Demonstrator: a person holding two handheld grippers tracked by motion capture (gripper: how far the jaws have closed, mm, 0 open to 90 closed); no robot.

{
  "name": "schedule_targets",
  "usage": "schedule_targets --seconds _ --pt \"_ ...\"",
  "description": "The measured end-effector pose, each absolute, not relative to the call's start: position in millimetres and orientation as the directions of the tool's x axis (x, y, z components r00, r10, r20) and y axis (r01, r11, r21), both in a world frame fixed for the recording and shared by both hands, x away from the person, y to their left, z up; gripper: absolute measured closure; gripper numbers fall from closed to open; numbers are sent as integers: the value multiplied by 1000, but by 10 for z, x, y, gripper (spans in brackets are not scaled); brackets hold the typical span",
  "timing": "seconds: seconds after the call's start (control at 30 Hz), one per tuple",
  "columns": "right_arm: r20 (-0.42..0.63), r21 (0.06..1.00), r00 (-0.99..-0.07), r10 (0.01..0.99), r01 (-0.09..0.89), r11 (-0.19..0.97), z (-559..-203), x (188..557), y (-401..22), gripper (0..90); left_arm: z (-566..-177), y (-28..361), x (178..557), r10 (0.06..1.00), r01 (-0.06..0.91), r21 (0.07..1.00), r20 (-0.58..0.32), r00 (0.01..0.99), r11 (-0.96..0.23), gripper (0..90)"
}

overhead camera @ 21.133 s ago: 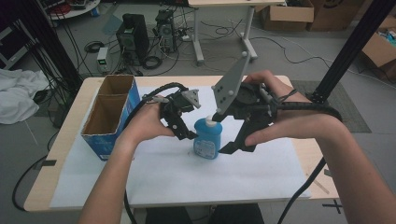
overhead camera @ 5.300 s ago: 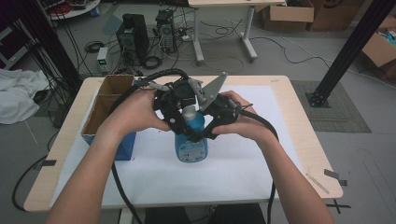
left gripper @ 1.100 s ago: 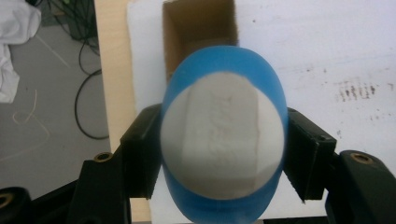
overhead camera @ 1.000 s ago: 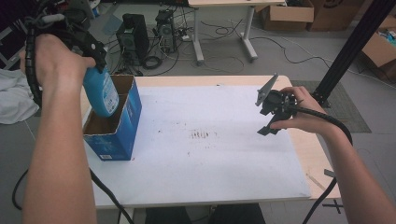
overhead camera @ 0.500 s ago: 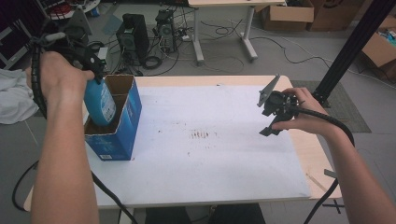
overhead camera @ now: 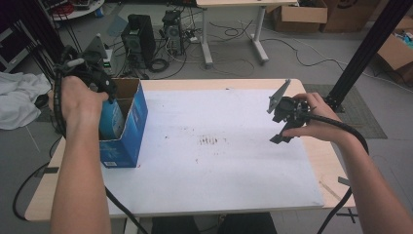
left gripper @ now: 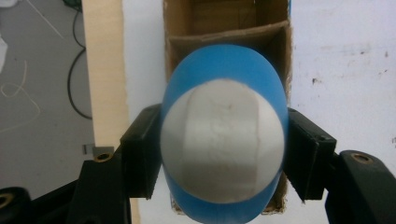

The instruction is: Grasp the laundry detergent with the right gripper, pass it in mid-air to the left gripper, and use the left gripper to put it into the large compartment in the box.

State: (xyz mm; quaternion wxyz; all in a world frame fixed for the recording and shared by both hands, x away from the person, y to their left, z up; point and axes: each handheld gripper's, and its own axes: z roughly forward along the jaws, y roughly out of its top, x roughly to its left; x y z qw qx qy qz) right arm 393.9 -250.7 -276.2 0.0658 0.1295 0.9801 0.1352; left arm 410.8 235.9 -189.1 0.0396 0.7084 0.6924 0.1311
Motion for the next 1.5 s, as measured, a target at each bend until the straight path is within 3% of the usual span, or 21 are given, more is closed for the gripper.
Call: schedule_targets --seconds 0.77,1.5 --pt "-87 269 -958 273 241 932 -2835 3963 -2472 222 -2545 2404 4178 993 984 174 121 5 -27 388" --pt "-82 269 -959 271 240 933 -2878 3966 -2457 220 -2693 2361 4189 987 985 161 157 35 -61 387"
